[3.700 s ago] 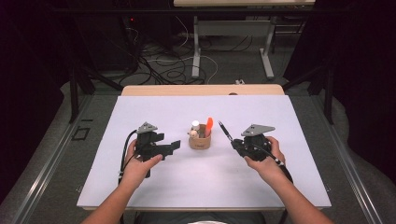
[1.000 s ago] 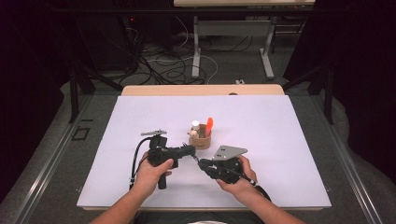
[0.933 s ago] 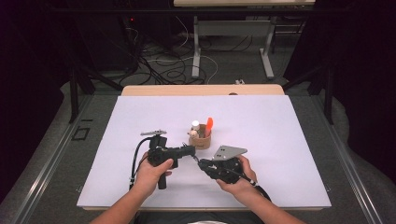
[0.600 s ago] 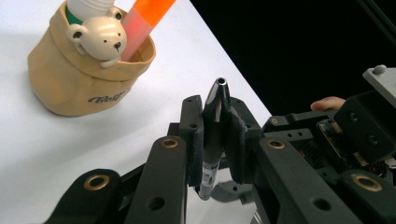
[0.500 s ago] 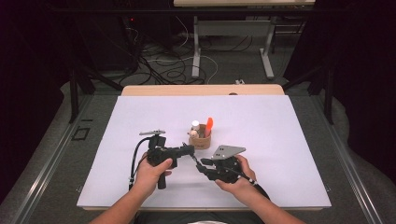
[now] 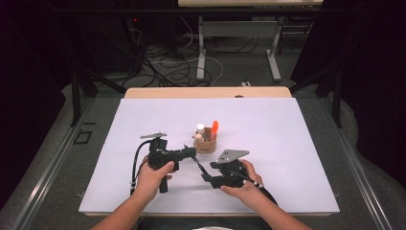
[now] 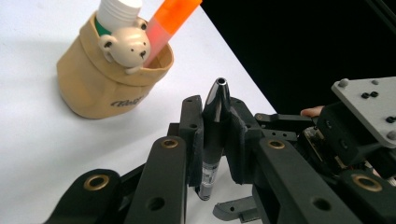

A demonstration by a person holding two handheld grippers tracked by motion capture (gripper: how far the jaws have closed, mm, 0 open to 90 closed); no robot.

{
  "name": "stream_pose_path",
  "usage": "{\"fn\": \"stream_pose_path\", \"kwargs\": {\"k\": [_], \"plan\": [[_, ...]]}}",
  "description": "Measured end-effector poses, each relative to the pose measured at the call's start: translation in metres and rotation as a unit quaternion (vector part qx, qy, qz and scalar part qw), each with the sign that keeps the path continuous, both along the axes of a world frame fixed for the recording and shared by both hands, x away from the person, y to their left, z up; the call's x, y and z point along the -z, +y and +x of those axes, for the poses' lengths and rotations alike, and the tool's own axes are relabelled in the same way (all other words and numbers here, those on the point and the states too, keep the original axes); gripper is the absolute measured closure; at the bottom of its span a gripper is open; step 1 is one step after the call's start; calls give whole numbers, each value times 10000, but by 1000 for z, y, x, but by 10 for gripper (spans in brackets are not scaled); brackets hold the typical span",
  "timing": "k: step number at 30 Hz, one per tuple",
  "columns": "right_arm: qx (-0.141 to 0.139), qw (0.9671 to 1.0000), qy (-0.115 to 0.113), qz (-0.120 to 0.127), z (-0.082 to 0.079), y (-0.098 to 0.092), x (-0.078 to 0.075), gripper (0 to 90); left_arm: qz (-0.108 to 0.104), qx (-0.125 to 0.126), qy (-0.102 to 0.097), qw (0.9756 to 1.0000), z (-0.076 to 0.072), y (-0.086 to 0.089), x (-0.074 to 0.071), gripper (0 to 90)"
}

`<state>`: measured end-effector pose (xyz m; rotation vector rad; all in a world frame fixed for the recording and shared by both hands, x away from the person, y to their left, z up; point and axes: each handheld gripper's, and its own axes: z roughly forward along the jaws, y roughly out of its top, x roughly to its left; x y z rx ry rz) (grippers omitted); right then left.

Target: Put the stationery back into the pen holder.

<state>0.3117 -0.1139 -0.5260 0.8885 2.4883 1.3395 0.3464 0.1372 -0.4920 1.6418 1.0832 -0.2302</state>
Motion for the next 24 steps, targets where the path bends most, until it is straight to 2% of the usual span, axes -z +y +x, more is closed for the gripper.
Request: {"fn": "stream_pose_path", "kwargs": {"k": [2, 3, 4, 5, 7, 10, 12, 14, 15, 17, 18, 19, 20, 21, 23, 24], "plan": [[-18, 9999, -6, -105, 2, -2, 0, 420, 50, -62, -52, 10000, 0, 2, -1, 789], [70, 10000, 36, -28, 1, -2, 1, 409, 96, -88, -110, 9999, 0, 3, -1, 789], [115, 9999, 83, -57, 2, -3, 1, 394, 183, -105, -130, 9997, 0, 4, -2, 789], [151, 9999, 38, -10, 2, -4, 2, 384, 234, -138, -138, 9995, 0, 5, -3, 789], [237, 9997, 116, -16, 4, -6, 2, 381, 262, -193, -207, 9993, 0, 6, -4, 789], [421, 9990, 153, -77, 7, -13, 1, 360, 433, -214, -289, 9984, 0, 8, -6, 788], [674, 9976, 171, 56, 9, -16, 0, 320, 450, -258, -327, 9981, 0, 8, -7, 789], [837, 9960, 283, 152, 12, -21, -1, 309, 500, -266, -336, 9978, 1, 9, -7, 788], [876, 9953, 372, 190, 13, -24, -2, 306, 518, -270, -341, 9977, 1, 10, -7, 788], [989, 9940, 387, 247, 15, -28, -2, 274, 574, -309, -393, 9971, 1, 10, -8, 788], [1018, 9941, 338, 183, 16, -30, -2, 246, 604, -304, -389, 9970, 1, 11, -9, 788], [1080, 9933, 392, 124, 17, -32, -3, 215, 589, -328, -419, 9968, 1, 11, -9, 788], [1164, 9924, 377, 163, 18, -34, -3, 171, 588, -338, -436, 9967, 1, 11, -9, 788], [1295, 9906, 426, 136, 19, -36, -3, 139, 583, -341, -442, 9967, 0, 12, -10, 789], [1454, 9886, 381, 48, 23, -42, -2, 116, 589, -351, -481, 9965, 0, 12, -11, 788], [1562, 9869, 405, 36, 24, -44, -3, 64, 622, -357, -498, 9962, 0, 13, -13, 788]]}}
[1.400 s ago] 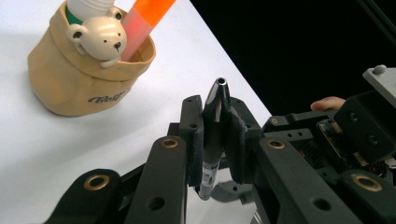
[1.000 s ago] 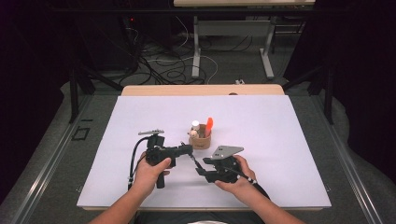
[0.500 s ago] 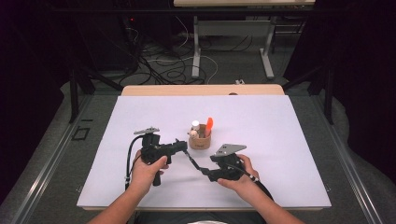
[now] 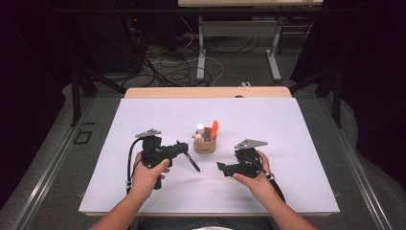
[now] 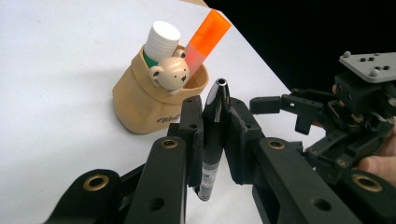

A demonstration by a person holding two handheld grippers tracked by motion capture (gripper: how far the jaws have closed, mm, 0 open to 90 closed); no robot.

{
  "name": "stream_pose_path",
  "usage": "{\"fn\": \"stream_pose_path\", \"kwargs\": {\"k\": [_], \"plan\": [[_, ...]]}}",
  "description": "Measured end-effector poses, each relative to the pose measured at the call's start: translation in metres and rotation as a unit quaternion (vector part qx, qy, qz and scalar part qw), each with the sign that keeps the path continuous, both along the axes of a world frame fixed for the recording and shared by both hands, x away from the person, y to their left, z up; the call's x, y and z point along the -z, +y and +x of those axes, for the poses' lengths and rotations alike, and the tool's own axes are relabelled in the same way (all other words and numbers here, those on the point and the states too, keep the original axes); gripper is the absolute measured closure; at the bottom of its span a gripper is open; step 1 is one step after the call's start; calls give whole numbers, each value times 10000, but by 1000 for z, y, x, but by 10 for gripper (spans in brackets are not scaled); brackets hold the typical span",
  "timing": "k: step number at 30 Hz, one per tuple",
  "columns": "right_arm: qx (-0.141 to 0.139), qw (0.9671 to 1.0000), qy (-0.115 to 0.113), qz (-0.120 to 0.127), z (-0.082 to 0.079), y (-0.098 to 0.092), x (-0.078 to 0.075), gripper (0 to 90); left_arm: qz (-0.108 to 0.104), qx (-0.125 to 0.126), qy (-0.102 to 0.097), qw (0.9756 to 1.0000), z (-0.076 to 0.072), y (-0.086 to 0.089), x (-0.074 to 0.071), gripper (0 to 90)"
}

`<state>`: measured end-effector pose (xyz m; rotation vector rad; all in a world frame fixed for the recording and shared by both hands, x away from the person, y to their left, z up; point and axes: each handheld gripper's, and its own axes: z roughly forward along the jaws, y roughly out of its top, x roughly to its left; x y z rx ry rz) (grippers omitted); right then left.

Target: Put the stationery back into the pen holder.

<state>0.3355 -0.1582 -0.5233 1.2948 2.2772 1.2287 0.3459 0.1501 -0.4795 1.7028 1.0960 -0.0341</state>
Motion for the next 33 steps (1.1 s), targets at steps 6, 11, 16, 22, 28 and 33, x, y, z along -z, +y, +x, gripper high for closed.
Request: {"fn": "stream_pose_path", "kwargs": {"k": [6, 11, 16, 22, 28, 33], "plan": [[477, 9984, -221, -223, 6, -16, 0, 0, 108, -38, -157, 9998, -2, 0, -4, 789], [500, 9979, -158, -371, 10, -29, 3, 0, 274, -52, -296, 9992, -2, -2, -7, 788], [585, 9972, -148, -448, 15, -40, 5, 0, 356, -65, -383, 9986, -3, -4, -10, 788], [837, 9956, -142, -402, 18, -51, 6, 0, 476, -81, -505, 9976, -3, -6, -15, 788], [946, 9946, -151, -390, 20, -59, 6, 0, 597, -46, -684, 9959, 0, -11, -25, 788], [1036, 9937, -173, -388, 21, -62, 7, 0, 746, -72, -736, 9945, 3, -17, -36, 788]]}}
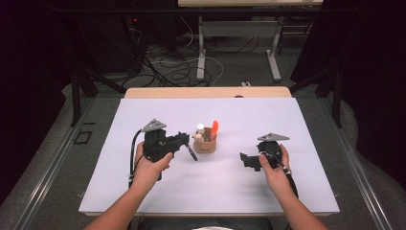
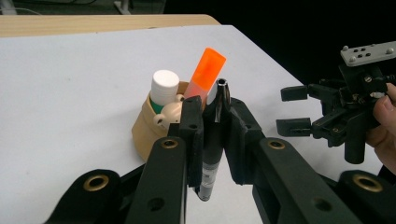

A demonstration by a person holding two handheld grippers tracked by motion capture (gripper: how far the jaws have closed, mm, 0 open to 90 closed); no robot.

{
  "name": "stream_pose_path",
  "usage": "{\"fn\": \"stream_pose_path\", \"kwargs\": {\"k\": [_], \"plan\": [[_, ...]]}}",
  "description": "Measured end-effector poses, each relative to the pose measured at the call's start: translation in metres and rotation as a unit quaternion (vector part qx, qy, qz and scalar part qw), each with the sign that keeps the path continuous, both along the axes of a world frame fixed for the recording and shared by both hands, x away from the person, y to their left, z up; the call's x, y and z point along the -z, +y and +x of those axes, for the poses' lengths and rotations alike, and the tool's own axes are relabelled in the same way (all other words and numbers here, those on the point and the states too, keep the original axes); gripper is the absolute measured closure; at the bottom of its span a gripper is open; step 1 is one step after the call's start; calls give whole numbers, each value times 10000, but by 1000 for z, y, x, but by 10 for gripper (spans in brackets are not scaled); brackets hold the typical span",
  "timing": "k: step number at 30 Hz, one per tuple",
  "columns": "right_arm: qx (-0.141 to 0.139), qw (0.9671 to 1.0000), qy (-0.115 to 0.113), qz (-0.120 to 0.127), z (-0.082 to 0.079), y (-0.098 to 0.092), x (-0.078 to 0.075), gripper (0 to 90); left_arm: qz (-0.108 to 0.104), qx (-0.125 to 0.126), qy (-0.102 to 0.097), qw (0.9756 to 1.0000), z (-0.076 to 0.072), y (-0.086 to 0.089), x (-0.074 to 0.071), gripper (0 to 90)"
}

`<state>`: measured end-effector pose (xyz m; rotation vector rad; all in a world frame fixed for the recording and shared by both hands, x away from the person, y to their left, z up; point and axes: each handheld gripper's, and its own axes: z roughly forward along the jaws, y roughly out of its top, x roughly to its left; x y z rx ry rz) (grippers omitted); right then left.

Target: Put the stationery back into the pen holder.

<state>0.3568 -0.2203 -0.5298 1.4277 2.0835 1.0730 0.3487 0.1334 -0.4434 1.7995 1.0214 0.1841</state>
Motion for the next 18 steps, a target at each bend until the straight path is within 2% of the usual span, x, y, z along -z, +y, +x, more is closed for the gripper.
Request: {"fn": "stream_pose_path", "kwargs": {"k": [3, 4, 6, 13, 18], "plan": [[24, 10000, 18, 38, 0, 0, 0, 0, 37, -66, -23, 10000, 2, -5, -7, 787], [28, 10000, 36, 53, 0, -1, 0, 0, 106, -93, -65, 9999, 3, -6, -9, 787], [20, 10000, 42, 51, 0, -1, 1, 0, 73, -146, -93, 9998, 5, -10, -13, 787], [-24, 10000, 40, 50, 1, -1, 3, 0, 209, -137, -287, 9993, 13, -21, -31, 787], [-28, 9999, 80, 55, 0, 0, 2, 0, 265, -118, -331, 9990, 20, -31, -39, 787]]}}
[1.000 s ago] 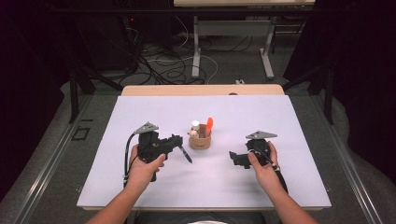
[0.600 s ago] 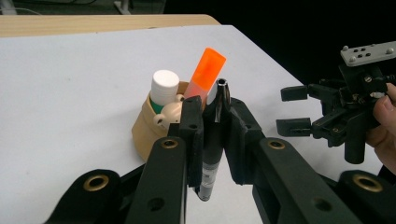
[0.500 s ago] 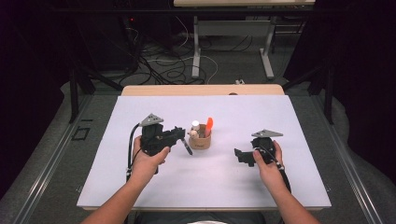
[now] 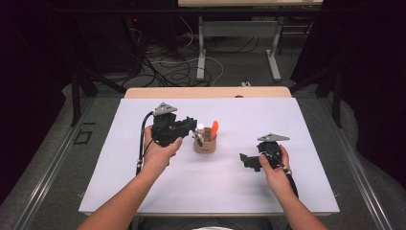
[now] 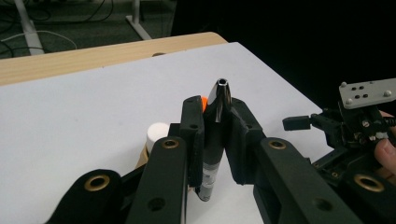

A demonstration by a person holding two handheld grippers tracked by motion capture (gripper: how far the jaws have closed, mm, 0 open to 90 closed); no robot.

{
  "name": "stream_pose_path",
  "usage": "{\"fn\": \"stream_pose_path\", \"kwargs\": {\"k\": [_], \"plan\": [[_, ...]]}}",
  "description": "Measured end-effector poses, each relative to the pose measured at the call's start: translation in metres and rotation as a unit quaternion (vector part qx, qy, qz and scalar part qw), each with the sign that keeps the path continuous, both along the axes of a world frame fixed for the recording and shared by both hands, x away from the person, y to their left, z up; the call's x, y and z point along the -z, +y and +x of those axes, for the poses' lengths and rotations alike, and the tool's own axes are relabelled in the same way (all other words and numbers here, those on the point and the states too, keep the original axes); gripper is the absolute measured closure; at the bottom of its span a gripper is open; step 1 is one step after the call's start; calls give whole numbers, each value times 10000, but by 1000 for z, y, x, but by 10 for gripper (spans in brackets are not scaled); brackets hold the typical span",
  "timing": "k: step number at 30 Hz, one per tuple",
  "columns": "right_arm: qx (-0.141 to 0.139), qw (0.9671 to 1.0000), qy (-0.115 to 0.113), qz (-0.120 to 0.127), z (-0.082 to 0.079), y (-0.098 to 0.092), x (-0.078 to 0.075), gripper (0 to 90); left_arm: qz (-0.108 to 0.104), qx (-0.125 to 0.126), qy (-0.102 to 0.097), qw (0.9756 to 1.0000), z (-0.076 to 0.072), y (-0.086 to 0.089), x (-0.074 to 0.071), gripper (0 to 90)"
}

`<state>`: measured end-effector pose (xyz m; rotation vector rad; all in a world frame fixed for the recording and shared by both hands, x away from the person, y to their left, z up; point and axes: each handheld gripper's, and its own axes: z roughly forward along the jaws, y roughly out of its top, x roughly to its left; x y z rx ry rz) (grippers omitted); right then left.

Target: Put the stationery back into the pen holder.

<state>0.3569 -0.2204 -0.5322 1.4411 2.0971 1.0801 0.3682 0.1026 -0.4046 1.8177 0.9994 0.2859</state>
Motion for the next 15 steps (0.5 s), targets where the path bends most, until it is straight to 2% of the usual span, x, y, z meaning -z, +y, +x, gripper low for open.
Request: {"fn": "stream_pose_path", "kwargs": {"k": [8, 15], "plan": [[-58, 10000, 13, 39, 0, 0, 0, 0, 25, -44, -44, 10000, 10, -13, -6, 788], [-64, 10000, 22, 64, 0, 0, 0, 0, 77, -125, -61, 9999, 19, -20, -6, 788]]}}
